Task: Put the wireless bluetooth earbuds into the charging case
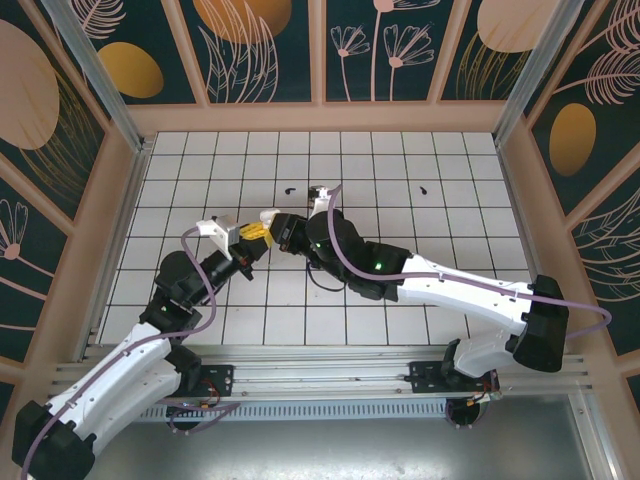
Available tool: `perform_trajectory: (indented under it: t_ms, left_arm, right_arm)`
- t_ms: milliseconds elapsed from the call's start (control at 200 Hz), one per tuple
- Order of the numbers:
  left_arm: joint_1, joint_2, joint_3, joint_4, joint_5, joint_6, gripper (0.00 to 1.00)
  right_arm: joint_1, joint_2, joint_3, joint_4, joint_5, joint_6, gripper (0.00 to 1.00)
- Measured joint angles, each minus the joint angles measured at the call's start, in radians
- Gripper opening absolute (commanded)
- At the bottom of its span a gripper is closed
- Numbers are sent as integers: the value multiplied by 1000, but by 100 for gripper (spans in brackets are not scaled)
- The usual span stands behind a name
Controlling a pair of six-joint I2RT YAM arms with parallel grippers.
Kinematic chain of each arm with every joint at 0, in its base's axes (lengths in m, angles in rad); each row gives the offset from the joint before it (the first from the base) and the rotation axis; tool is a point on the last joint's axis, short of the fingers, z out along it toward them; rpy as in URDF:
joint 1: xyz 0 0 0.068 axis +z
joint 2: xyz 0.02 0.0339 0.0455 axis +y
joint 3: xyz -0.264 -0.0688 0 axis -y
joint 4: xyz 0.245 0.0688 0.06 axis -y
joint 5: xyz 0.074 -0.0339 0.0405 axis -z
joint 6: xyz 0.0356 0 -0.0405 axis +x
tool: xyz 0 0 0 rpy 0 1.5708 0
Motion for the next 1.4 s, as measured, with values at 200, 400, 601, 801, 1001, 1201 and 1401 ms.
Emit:
perform_trajectory:
  t_ms: [200,400,601,801,1001,1201,1401]
  left_arm:
    - [0,4,5,8,-17,0,0]
    - [0,6,9,31,-25,0,0]
    - [0,10,9,44,-25,0,0]
    - [0,11,9,53,-25,0,0]
    - [0,11,9,53,-25,0,0]
    - [0,11,9,53,-22,0,0]
    - [0,11,9,61,19,-1,0]
  right_arm:
    - [11,11,29,-43,-2,-8,30]
    - [16,19,54,-77,-4,-11,34]
    - [16,19,66,-105,0,-15,42]
    - [16,14,109,-147,0,-30,49]
    - [16,-57,132,-174,0,-46,53]
    - [-4,-98,186,-204,-34,-74,40]
    - [-104,-99,192,-252,-176,-92,33]
